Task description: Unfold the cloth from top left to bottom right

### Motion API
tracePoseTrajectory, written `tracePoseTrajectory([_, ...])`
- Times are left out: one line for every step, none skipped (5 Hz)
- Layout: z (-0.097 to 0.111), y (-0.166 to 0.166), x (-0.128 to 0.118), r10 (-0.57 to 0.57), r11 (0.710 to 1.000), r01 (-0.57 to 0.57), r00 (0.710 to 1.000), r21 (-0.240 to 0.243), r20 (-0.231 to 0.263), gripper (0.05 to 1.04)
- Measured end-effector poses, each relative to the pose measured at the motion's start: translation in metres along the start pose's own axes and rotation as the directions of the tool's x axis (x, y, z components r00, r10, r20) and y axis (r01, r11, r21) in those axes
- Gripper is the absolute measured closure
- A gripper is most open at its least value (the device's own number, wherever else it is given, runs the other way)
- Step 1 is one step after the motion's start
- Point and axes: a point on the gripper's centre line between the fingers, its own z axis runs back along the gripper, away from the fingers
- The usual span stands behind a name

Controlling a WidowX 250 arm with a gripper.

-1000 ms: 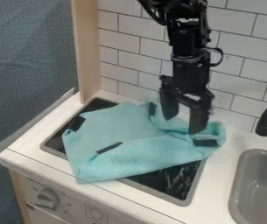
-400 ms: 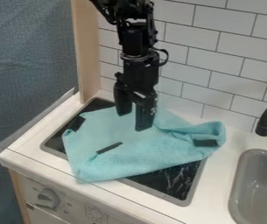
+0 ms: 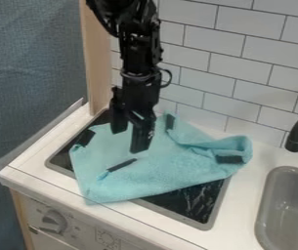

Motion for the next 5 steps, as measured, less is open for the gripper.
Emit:
tracePoseTrajectory([-0.016, 0.008, -0.011, 0.036, 0.998, -0.034, 0.998, 0.047, -0.046, 0.084])
tracePoseTrajectory([-0.036, 0.013, -0.021, 0.058, 0.998, -0.055, 0.993, 0.037, -0.105, 0.084])
tracePoseTrajectory([-0.047, 0.007, -0.019, 0.026, 1.000, -0.027, 0.995, -0.008, -0.097, 0.084])
tracePoseTrajectory([-0.048, 0.001, -0.014, -0.011, 0.999, 0.007, 0.998, -0.051, -0.065, 0.084])
tracePoseTrajectory([-0.048, -0.002, -0.010, -0.027, 0.997, 0.025, 0.999, -0.068, -0.035, 0.147])
